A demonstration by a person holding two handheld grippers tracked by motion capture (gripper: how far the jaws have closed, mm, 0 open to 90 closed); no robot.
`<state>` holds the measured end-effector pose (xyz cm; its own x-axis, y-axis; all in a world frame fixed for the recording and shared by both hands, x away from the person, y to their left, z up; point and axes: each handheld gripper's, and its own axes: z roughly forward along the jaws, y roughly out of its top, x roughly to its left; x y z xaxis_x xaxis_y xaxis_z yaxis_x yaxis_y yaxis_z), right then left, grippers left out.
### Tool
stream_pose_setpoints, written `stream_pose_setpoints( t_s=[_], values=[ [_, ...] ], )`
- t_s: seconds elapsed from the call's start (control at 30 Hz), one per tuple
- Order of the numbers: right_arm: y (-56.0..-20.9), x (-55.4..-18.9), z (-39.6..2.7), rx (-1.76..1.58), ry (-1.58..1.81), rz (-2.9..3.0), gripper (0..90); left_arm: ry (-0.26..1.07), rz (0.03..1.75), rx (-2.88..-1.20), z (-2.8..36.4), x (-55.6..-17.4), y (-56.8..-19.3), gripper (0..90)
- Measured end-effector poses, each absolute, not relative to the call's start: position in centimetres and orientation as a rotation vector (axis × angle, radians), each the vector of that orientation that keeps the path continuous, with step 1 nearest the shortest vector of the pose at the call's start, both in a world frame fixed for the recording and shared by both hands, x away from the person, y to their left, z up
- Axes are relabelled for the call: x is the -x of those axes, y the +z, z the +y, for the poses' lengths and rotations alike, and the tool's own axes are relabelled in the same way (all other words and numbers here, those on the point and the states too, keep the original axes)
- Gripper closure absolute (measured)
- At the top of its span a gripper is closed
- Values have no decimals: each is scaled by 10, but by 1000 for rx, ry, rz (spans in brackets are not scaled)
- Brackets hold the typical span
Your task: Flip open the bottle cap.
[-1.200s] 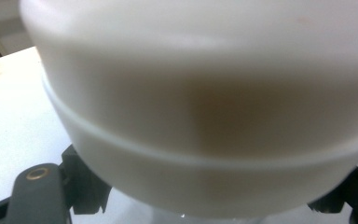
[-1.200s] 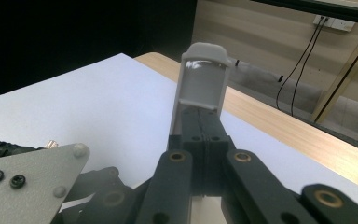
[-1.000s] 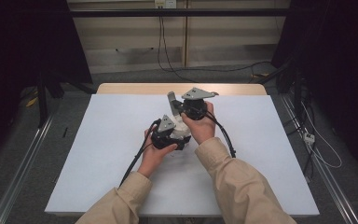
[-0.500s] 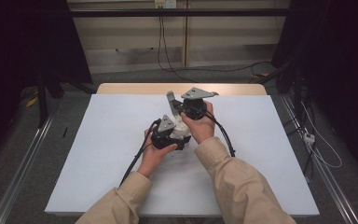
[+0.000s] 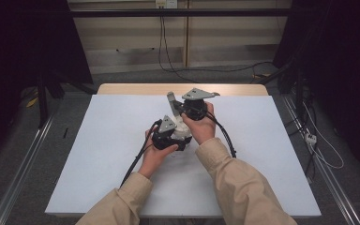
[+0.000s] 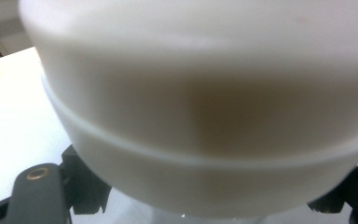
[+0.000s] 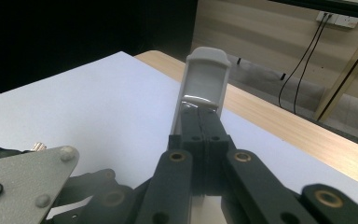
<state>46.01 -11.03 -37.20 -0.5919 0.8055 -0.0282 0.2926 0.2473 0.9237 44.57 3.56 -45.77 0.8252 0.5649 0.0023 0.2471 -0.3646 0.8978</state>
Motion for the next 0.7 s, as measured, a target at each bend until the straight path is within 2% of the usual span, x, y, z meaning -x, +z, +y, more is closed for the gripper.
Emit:
stream_pose_setpoints(
  t_s=[0.7],
  values=[
    [-376,-463,-109,-1005,1330,2020,900,377,606,-1956,35,-445,-458,188]
  ],
)
